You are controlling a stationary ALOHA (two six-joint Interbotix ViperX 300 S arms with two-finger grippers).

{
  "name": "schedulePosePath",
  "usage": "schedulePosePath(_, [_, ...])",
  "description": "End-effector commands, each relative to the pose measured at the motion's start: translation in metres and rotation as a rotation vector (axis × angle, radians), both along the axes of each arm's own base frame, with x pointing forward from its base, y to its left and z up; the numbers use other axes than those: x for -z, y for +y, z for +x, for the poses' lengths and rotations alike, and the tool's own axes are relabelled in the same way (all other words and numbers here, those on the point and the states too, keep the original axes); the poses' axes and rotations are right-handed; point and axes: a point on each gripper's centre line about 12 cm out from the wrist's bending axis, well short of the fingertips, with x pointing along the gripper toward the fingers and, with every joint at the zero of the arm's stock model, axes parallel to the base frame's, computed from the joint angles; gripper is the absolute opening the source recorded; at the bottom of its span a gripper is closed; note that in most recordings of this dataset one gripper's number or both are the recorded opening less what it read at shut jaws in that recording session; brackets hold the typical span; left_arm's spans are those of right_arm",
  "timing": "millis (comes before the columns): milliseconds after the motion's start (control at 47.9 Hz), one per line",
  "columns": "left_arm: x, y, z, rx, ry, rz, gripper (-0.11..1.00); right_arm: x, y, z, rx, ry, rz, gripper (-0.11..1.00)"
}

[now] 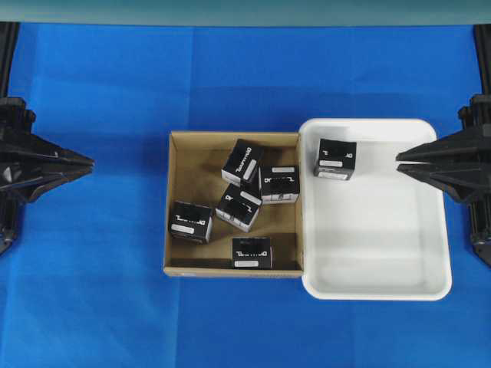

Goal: Pick a box that is randomly placed inside the cardboard box.
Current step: 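Move the right gripper over the cardboard box toward a black-and-white box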

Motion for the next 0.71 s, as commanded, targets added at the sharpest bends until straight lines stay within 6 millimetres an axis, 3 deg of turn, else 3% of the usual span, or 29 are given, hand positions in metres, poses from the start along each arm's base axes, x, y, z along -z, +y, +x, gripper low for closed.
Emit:
schedulePosePath(0, [0.000,0.000,0.004,0.004,0.026,0.001,0.14,0.001,-0.004,0.003,0.019,0.009,0.017,0.14])
schedulePosePath(63, [-0.002,0.000,0.004,0.004,0.048,-0.002,0.12,0.007,-0.009,0.005,0.043,0.057,0.068,0.16])
schedulePosePath(230, [-0.010,-0.001,0.004,0.005,0.094,-0.003,-0.04,0.018,-0.017,0.014,0.086,0.272,0.177,0.07])
schedulePosePath(438, [-0.007,-0.005,0.005,0.024,0.232,-0.001,-0.06,0.011,-0.024,0.035,0.120,0.490,0.238,0.08])
schedulePosePath(689, [-0.004,-0.004,0.003,0.018,0.287,-0.003,-0.06,0.015,-0.025,0.074,0.117,0.842,0.260,0.08])
